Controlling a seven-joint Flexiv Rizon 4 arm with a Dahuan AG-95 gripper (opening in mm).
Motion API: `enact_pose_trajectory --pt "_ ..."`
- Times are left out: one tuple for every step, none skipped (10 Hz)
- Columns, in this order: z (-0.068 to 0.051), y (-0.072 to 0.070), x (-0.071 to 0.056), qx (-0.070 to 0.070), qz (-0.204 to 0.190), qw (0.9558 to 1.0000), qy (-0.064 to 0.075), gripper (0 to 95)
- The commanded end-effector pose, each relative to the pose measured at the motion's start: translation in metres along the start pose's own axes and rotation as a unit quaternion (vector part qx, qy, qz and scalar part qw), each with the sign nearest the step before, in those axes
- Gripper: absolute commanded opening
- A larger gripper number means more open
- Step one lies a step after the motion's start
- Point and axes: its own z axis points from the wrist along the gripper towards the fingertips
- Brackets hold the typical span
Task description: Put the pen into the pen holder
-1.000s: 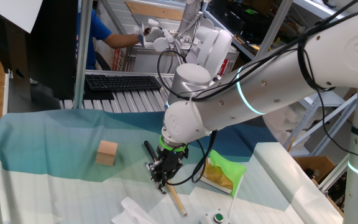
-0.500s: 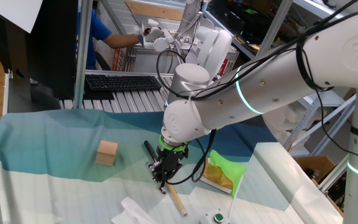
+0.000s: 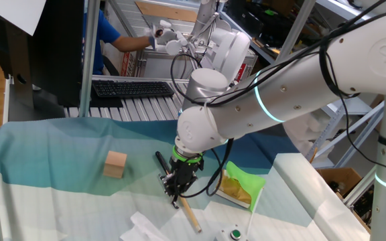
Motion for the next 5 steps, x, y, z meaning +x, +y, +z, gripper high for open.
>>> enact_pose_trajectory --pt "-0.003 0.001 0.0 -0.006 0.006 1.0 -0.001 0.0" --pt "-0.006 0.002 0.001 -0.007 0.01 0.9999 -0.001 0.0" --pt "-0.013 0.003 0.003 -0.006 0.016 0.9999 -0.001 0.0" --pt "-0.018 0.004 0.004 -0.005 0.019 0.9998 -0.001 0.0" --pt "-0.023 0.004 0.006 -0.004 0.023 0.9997 -0.001 0.0"
